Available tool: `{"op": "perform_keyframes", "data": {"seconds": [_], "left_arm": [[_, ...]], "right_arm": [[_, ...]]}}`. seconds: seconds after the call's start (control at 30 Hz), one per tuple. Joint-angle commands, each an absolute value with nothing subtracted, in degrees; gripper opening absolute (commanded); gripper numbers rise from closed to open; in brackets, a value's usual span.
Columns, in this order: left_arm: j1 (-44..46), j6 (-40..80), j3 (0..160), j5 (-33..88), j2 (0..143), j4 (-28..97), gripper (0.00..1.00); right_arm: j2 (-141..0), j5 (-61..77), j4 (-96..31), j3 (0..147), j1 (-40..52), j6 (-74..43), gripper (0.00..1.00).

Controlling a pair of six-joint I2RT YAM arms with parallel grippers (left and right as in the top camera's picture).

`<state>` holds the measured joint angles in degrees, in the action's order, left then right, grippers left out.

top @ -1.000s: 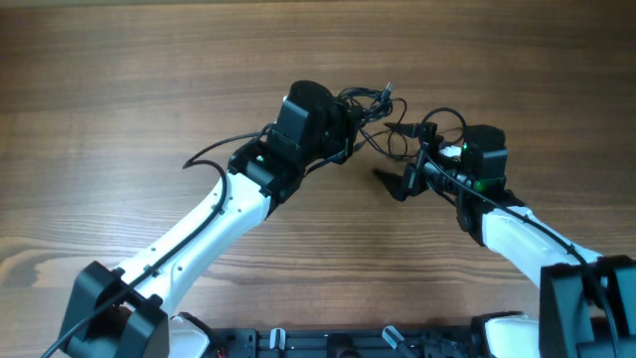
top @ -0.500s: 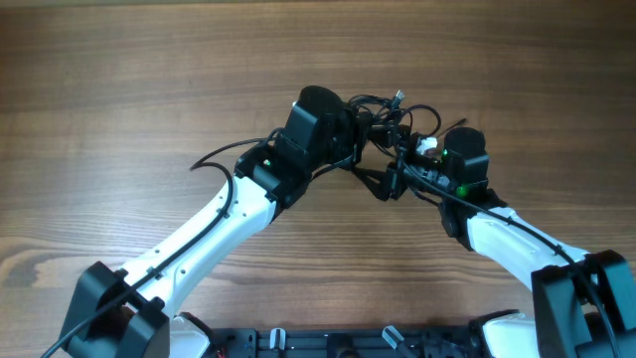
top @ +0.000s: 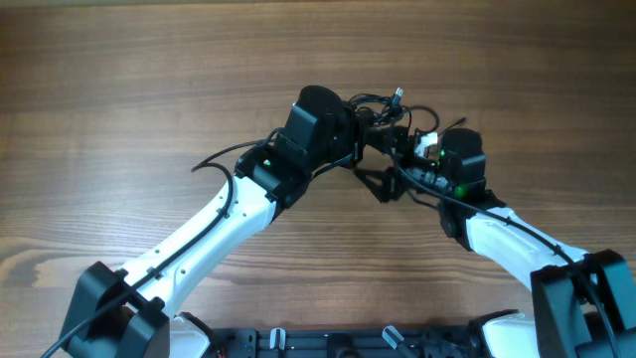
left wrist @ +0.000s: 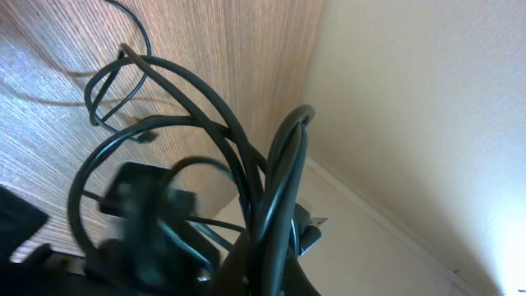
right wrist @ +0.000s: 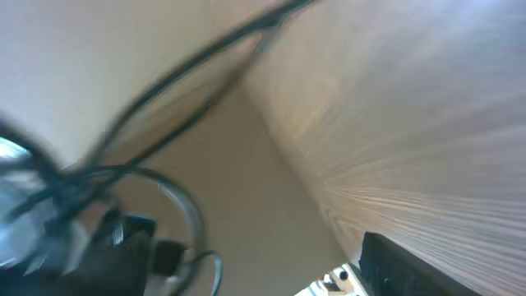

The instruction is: Untangle cables

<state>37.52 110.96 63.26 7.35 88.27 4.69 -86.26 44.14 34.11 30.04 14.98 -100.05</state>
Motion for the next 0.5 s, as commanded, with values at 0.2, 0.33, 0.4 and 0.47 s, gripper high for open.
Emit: {"op": "perform_keyframes", "data": {"seconds": [0.2,0.33,0.4,0.47], "left_arm": [[35.44,113.21,63.77,7.86,87.74,-1.06,0.04],[33.85,113.21,63.77,7.86,87.74,-2.02,0.04],[32.23,113.23,63.77,7.86,87.74,-2.44,0.04],[30.04,113.23,63.77,7.84,87.74,-4.1,0.04]], "right_arm": [[-86.8,42.28,23.09,30.3,22.24,-73.08,0.69],[-86.8,40.49,13.5,30.3,22.22,-61.23,0.61],[-86.8,40.45,8.05,30.3,21.96,-56.88,0.6],[-86.8,40.45,2.76,30.3,21.5,-53.15,0.59]]}}
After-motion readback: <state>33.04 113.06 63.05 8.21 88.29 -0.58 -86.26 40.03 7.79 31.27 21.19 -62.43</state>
